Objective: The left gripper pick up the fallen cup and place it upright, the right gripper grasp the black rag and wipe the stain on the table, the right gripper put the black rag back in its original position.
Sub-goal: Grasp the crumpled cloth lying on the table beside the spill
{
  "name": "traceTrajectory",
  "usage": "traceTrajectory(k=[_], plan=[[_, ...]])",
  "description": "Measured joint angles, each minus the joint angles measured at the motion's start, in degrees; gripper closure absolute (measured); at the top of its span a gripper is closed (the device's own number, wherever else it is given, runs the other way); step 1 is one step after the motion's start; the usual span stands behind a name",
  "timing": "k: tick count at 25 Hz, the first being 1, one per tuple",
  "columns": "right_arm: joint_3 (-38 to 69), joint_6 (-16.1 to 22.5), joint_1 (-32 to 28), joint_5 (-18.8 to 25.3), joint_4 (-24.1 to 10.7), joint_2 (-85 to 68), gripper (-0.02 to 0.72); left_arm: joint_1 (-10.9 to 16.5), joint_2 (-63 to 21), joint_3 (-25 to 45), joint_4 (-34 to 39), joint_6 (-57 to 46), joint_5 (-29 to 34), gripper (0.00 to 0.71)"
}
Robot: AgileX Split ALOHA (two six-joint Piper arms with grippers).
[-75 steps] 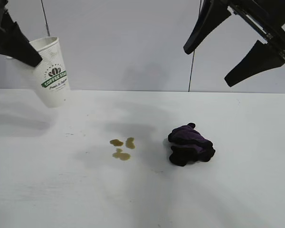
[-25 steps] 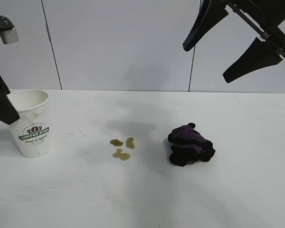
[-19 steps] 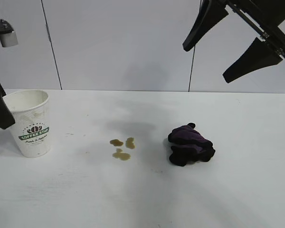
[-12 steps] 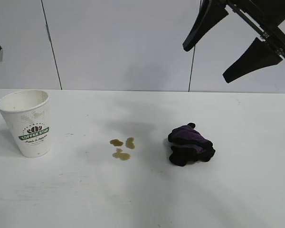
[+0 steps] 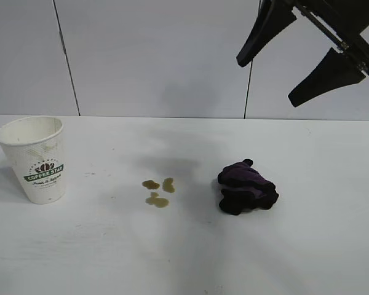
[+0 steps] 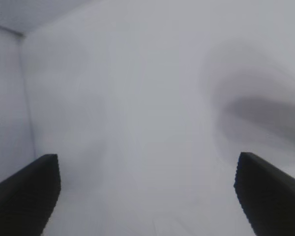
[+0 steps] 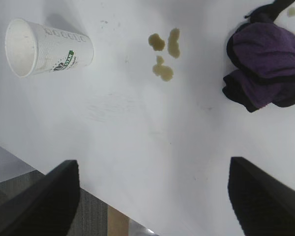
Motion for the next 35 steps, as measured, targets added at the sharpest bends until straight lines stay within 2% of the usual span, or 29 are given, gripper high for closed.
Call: traceTrajectory(k=[3,6,9,13,17,20,24,28,33,35], plan=[[0.0,-0.1,0.0,0.0,0.0,0.0,0.136,1.0,-8.1,0.0,-8.7,4.4,-5.0,0.016],[0.0,-0.2,0.0,0.0,0.0,0.0,0.136,1.0,-15.1,0.0,-19.2,11.1,-6.3,0.016],[0.0,-1.0,0.0,0.0,0.0,0.0,0.136,1.0,-21.4,0.0,-28.9,16.3,-5.0,0.016],[0.0,-1.2,0.0,0.4,0.0,0.0,0.136,1.0,-30.9,0.0,-33.2,20.3,0.8,0.016],[0.0,-1.4,0.0,1.1,0.0,0.0,0.136,1.0,-43.0,0.4,-33.6,20.9,7.5,0.016],[0.0,-1.4,0.0,1.1,0.0,0.0,0.136,1.0,-53.7,3.5,-33.9,20.9,10.0,0.016],[0.0,-1.4,0.0,1.1,0.0,0.0,0.136,1.0,-67.8,11.0,-33.3,18.2,11.6,0.016],[0.0,-1.4,0.0,1.2,0.0,0.0,0.136,1.0,-79.8,20.0,-26.8,10.2,14.6,0.016],[0.0,-1.9,0.0,1.4,-0.2,0.0,0.136,1.0,-80.8,28.2,-15.2,-3.9,24.2,0.016],[0.0,-2.3,0.0,1.4,-0.2,0.1,0.136,1.0,-80.8,31.8,-11.4,-7.8,25.8,0.016]])
